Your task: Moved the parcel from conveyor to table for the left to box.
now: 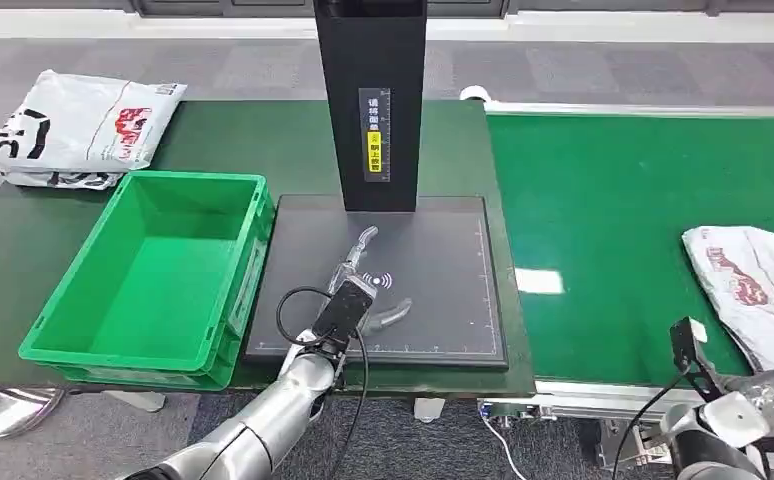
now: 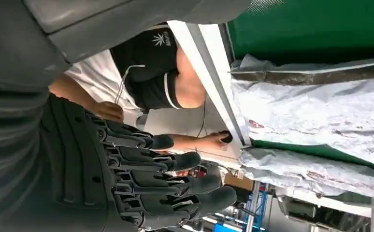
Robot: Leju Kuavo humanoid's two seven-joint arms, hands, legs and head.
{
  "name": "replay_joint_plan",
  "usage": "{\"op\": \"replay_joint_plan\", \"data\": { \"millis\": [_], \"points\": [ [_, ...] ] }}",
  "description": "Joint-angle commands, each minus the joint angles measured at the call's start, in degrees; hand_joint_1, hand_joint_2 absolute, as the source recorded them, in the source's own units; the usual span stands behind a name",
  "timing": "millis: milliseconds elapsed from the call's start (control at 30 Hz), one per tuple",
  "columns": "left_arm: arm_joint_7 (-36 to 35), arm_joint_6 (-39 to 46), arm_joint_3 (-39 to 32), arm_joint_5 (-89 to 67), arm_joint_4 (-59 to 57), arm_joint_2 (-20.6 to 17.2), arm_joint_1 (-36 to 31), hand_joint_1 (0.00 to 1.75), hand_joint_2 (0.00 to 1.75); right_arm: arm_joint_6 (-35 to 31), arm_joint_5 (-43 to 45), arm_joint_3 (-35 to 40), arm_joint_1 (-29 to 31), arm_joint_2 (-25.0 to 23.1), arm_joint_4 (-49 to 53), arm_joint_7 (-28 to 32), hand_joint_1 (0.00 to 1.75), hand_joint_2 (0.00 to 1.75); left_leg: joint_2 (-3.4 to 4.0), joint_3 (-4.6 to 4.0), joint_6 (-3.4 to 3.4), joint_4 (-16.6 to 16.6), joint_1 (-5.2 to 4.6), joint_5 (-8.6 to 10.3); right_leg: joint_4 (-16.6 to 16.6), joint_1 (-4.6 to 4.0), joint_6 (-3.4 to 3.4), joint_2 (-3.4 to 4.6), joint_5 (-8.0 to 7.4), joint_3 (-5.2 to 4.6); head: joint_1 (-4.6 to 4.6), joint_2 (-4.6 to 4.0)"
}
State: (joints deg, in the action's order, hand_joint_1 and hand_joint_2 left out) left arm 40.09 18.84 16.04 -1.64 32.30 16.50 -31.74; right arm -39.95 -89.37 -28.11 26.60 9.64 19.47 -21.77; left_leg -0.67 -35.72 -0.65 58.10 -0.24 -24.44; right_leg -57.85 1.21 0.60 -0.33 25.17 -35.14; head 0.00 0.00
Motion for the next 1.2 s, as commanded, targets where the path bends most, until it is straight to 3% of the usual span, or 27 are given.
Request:
{"op": "replay_joint_plan", "data": {
  "millis": [33, 133, 167, 267, 433, 633, 867, 900, 1000, 1200],
  "points": [
    [-0.3, -0.4, -3.5, 0.0, -1.0, 0.0, -0.4, 0.00, 1.75, 0.1, -0.5, 3.7, 2.0, 1.2, -4.6, 0.0, 0.00, 1.75, 0.15, 0.19, -0.04, 0.0, 0.06, -0.09, 0.1, -0.07, -0.07, 0.13, 0.02, 0.18, 0.00, 0.00],
    [-0.3, -0.4, -3.5, 0.0, -1.0, 0.0, -0.4, 0.00, 1.75, 0.1, -0.5, 3.7, 2.0, 1.2, -4.6, 0.0, 0.00, 1.75, 0.16, 0.19, -0.04, 0.0, 0.07, -0.09, 0.1, -0.07, -0.07, 0.13, 0.02, 0.18, 0.00, 0.00],
    [-1.4, -2.0, -2.8, -0.2, -1.4, 0.2, -0.9, 0.00, 1.75, 4.0, -0.6, 3.4, 3.0, 1.2, -6.2, -3.7, 0.00, 1.75, 0.15, 0.13, -0.03, 0.0, 0.06, -0.07, 0.1, -0.07, -0.06, 0.13, 0.00, 0.11, 0.00, 0.00],
    [-3.6, -2.5, -1.0, -1.3, -3.1, 2.7, -2.8, 0.00, 1.75, 4.3, -0.5, 3.5, 3.0, 0.2, -5.7, -8.1, 0.00, 1.75, 0.23, 0.15, -0.04, 0.0, 0.09, -0.10, 0.1, -0.10, -0.07, 0.19, 0.00, 0.14, 0.00, 0.00],
    [-3.8, -4.1, -0.3, -1.1, -6.0, 3.4, -5.1, 0.00, 1.75, 2.6, 1.2, 0.7, 0.2, 2.0, -5.5, -6.0, 0.00, 1.75, -0.06, 0.19, -0.02, 0.0, 0.12, -0.07, 0.2, -0.14, -0.06, -0.14, 0.05, 0.31, 0.00, 0.00],
    [-3.4, -4.5, -1.0, -0.6, -5.8, 2.0, -5.2, 0.00, 1.75, 3.3, -0.6, 1.0, 0.6, 1.8, -4.5, -5.8, 0.00, 1.75, 0.08, 0.20, -0.04, 0.0, 0.05, -0.07, 0.1, -0.05, -0.08, 0.04, 0.03, 0.21, 0.02, 0.00],
    [-2.8, -4.4, -1.5, -0.3, -4.5, 1.4, -3.6, 0.00, 1.75, 3.6, -0.6, 5.9, 1.9, 1.7, -4.2, -5.7, 0.00, 1.75, 0.28, 0.22, -0.04, 0.0, 0.07, -0.10, 0.1, -0.08, -0.08, 0.24, -0.01, 0.18, 0.00, 0.00],
    [-1.9, -1.6, -2.8, 0.6, -3.1, 0.7, -1.7, 0.00, 1.75, 2.9, -0.6, 8.0, 3.1, 1.3, -4.7, -2.1, 0.00, 1.75, 0.23, 0.14, -0.02, 0.0, 0.01, -0.08, 0.1, -0.02, -0.05, 0.19, 0.00, 0.11, 0.00, 0.00],
    [-0.6, -1.8, -3.4, 1.4, -1.8, -0.8, 0.5, 0.00, 1.75, 5.1, -0.6, 12.3, 6.1, -0.2, -5.0, -4.2, 0.00, 1.75, 0.66, 0.29, -0.04, -0.1, 0.00, -0.14, 0.1, -0.01, -0.08, 0.61, -0.08, 0.15, 0.02, 0.00],
    [-0.5, -1.8, -3.4, 1.4, -1.6, -0.9, 0.7, 0.00, 1.75, 5.5, -0.6, 13.1, 6.5, -0.6, -5.0, -5.2, 0.00, 1.75, 0.67, 0.25, -0.05, 0.0, 0.06, -0.15, 0.1, -0.07, -0.10, 0.63, -0.09, 0.17, 0.00, 0.00]
  ]
}}
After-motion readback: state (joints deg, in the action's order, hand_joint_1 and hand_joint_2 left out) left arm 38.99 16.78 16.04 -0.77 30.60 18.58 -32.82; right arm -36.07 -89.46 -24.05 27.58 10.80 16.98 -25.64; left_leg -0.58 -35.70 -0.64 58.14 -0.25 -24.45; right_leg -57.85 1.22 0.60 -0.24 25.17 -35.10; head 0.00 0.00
